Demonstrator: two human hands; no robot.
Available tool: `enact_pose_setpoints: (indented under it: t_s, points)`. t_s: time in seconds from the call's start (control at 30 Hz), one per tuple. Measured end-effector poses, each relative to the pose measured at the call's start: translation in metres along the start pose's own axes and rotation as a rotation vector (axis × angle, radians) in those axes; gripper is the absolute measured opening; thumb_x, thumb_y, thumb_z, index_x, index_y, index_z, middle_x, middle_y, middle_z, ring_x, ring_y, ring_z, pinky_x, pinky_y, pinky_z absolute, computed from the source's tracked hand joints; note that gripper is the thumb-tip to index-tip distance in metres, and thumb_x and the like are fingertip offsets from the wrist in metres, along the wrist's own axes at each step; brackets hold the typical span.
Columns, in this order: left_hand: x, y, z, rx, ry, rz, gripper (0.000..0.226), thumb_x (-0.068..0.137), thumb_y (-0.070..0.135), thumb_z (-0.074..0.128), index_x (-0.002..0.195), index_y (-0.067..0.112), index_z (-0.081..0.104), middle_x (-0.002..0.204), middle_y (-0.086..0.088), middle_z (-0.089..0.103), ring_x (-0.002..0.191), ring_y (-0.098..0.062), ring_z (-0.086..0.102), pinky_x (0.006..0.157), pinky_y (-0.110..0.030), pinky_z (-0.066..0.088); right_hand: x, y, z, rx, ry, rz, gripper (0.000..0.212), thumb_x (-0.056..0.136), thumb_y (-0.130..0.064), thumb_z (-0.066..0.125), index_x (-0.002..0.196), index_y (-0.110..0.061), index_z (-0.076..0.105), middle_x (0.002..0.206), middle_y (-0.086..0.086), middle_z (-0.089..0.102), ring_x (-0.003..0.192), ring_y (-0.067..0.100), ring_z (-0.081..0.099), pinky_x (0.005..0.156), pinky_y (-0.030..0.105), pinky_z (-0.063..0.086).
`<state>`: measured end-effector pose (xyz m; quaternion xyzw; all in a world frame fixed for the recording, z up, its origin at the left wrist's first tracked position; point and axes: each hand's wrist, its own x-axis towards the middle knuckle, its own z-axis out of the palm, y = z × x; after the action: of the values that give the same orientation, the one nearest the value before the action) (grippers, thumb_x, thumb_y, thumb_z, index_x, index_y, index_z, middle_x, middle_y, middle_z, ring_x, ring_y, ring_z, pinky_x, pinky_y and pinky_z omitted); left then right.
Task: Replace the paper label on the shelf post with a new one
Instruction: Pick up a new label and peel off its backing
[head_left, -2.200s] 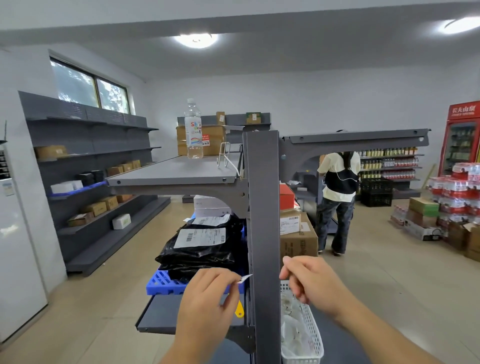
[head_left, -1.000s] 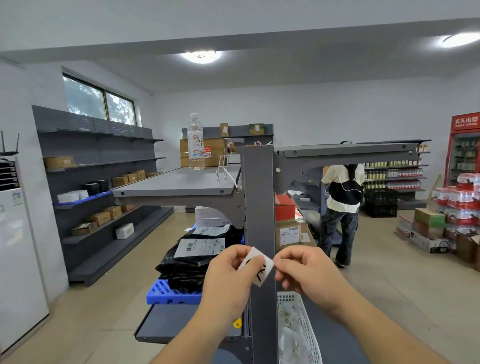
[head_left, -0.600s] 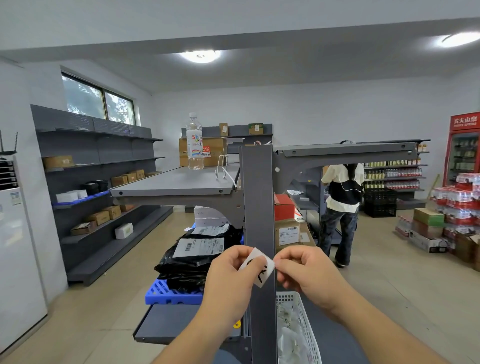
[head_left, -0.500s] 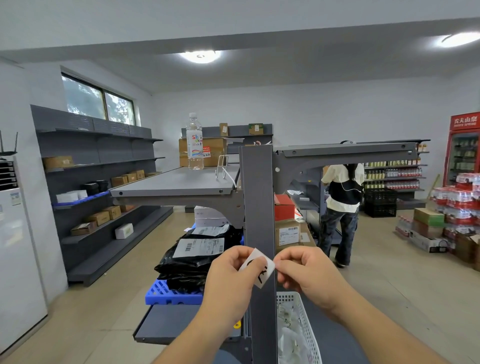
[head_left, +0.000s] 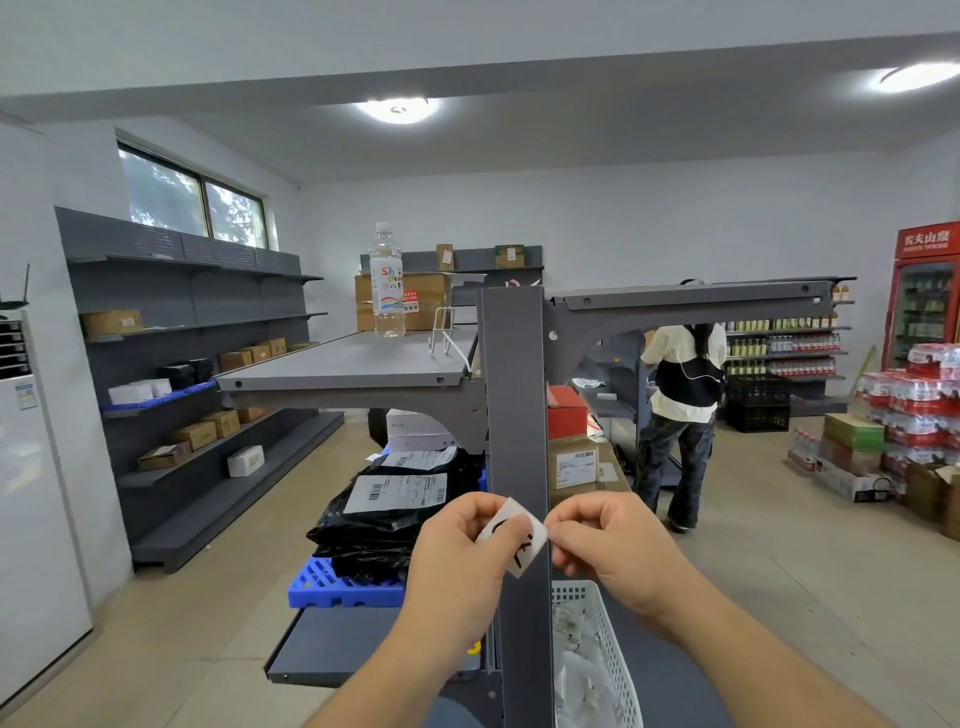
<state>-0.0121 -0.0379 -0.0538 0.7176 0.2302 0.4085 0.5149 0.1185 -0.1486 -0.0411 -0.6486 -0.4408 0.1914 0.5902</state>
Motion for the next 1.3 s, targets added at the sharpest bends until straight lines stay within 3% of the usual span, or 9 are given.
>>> enact_pose_setpoints:
  t_s: [0.1, 0.23, 0.33, 0.5, 0.67, 0.83, 1.1, 1.3]
  points:
    - [-0.002, 0.001, 0.0, 0.005, 0.02, 0.012, 0.012, 0.088, 0.016, 0.076, 0.09, 0.027, 0.074, 0.074, 0.007, 0.075, 0.058, -0.002, 0.06, 0.056, -0.017, 0.048, 0.0, 0.001, 0.002, 0.008, -0.001, -0.005, 0.023, 0.093, 0.0, 0.063, 0.078, -0.009, 0.078, 0.061, 0.003, 0.07, 0.057, 0.013, 0.06, 0.058, 0.021, 0.052]
    - [-0.005, 0.002, 0.001, 0.127, 0.097, 0.134, 0.02, 0.085, 0.019, 0.078, 0.089, 0.036, 0.069, 0.098, 0.013, 0.067, 0.086, -0.004, 0.064, 0.074, -0.021, 0.051, 0.001, 0.002, 0.002, 0.041, 0.018, -0.01, 0.018, 0.095, -0.003, 0.065, 0.084, -0.003, 0.079, 0.061, 0.003, 0.069, 0.057, 0.013, 0.06, 0.058, 0.022, 0.052]
    - [-0.007, 0.0, -0.001, 0.282, 0.073, 0.258, 0.015, 0.085, 0.024, 0.078, 0.08, 0.037, 0.072, 0.098, 0.018, 0.063, 0.096, 0.001, 0.059, 0.077, -0.016, 0.045, 0.002, 0.003, 0.002, 0.063, 0.037, -0.015, 0.018, 0.095, -0.003, 0.065, 0.085, -0.002, 0.08, 0.062, 0.004, 0.07, 0.057, 0.013, 0.06, 0.057, 0.022, 0.052]
    - [-0.008, -0.007, -0.003, 0.471, 0.112, 0.403, 0.008, 0.083, 0.04, 0.079, 0.087, 0.046, 0.075, 0.114, 0.029, 0.051, 0.118, 0.006, 0.043, 0.092, -0.002, 0.03, 0.002, 0.004, 0.003, 0.1, 0.047, -0.028, 0.02, 0.096, -0.003, 0.065, 0.082, -0.004, 0.08, 0.062, 0.005, 0.069, 0.056, 0.014, 0.059, 0.057, 0.021, 0.051]
    - [-0.01, -0.002, 0.0, 0.463, 0.053, 0.413, 0.01, 0.087, 0.043, 0.076, 0.092, 0.05, 0.071, 0.093, 0.031, 0.067, 0.104, 0.003, 0.058, 0.084, -0.013, 0.044, 0.003, 0.005, 0.003, 0.126, 0.019, -0.041, 0.022, 0.096, -0.004, 0.065, 0.08, -0.006, 0.081, 0.061, 0.005, 0.066, 0.058, 0.014, 0.058, 0.058, 0.024, 0.05]
    - [-0.01, -0.005, 0.0, 0.4, 0.036, 0.368, 0.009, 0.089, 0.041, 0.075, 0.097, 0.045, 0.077, 0.089, 0.024, 0.073, 0.095, -0.001, 0.066, 0.083, -0.029, 0.056, 0.004, 0.007, 0.0, 0.13, -0.018, -0.047, 0.019, 0.097, -0.006, 0.066, 0.084, -0.007, 0.081, 0.059, 0.001, 0.063, 0.056, 0.011, 0.055, 0.054, 0.019, 0.046]
    - [-0.008, -0.005, 0.003, 0.338, 0.023, 0.31, 0.007, 0.091, 0.04, 0.075, 0.095, 0.044, 0.079, 0.086, 0.021, 0.076, 0.088, 0.0, 0.068, 0.08, -0.031, 0.058, 0.005, 0.011, -0.003, 0.124, -0.036, -0.076, 0.02, 0.098, -0.008, 0.066, 0.086, -0.011, 0.081, 0.061, 0.001, 0.064, 0.058, 0.01, 0.055, 0.056, 0.018, 0.046]
    - [-0.007, -0.003, 0.005, 0.308, 0.024, 0.264, 0.004, 0.088, 0.039, 0.076, 0.087, 0.041, 0.079, 0.082, 0.023, 0.076, 0.082, 0.0, 0.068, 0.072, -0.023, 0.056, 0.006, 0.014, -0.004, 0.093, -0.039, -0.109, 0.022, 0.1, -0.005, 0.064, 0.087, -0.012, 0.081, 0.061, -0.001, 0.065, 0.06, 0.009, 0.057, 0.059, 0.019, 0.048]
